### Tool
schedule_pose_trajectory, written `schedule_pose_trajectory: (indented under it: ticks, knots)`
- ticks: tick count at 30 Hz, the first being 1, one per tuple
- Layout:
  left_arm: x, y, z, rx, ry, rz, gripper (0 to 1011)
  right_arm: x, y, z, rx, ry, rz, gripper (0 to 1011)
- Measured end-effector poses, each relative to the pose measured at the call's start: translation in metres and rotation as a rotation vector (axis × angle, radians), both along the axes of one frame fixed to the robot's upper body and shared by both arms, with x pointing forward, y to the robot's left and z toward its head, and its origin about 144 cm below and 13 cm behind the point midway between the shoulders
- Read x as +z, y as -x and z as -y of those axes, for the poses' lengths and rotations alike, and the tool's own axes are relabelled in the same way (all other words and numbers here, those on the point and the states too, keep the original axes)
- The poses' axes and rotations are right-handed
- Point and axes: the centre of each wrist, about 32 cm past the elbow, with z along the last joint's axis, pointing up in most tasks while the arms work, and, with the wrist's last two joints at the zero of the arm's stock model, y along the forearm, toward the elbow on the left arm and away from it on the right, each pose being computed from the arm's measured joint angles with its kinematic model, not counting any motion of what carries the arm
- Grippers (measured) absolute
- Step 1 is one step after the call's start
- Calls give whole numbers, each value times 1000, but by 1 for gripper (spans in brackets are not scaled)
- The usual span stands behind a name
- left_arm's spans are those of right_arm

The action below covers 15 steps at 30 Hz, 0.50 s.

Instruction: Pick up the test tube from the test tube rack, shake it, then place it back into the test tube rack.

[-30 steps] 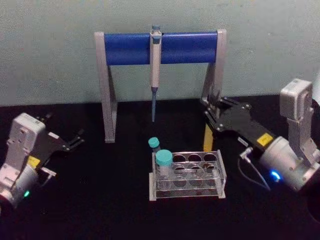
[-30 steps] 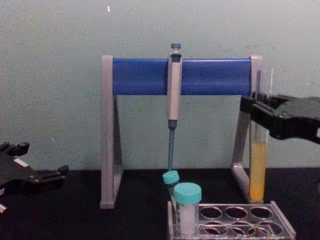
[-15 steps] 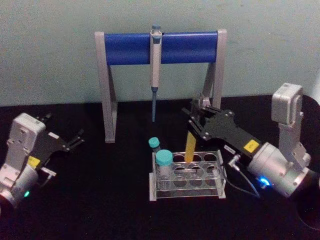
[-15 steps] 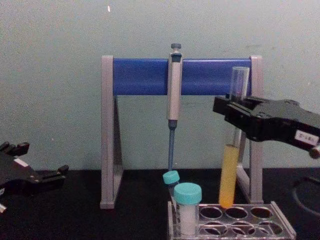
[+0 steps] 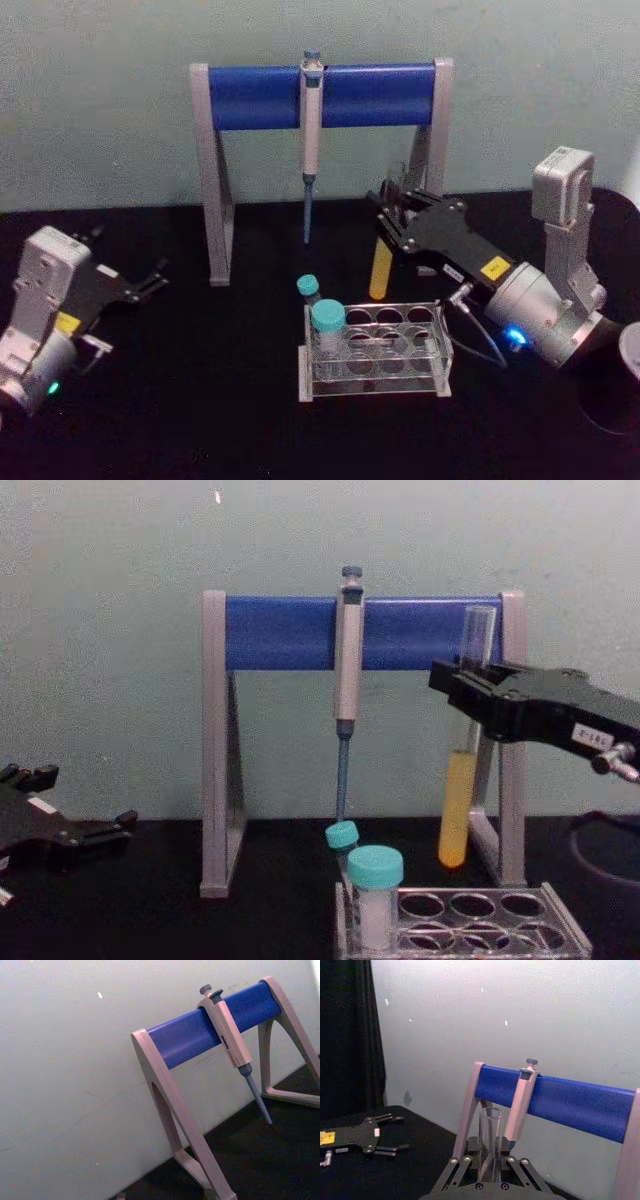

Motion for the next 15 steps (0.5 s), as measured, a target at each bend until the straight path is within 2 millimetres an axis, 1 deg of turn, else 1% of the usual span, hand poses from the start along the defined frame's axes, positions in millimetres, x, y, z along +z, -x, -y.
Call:
schedule_pose_trajectory:
  ticks: [10,15]
  knots:
    - [0,0,0,0,0,0,1001,2,4,10,-38,26,9,235]
    - [0,0,0,0,0,0,1001,6,14,21,-61,69,2,235]
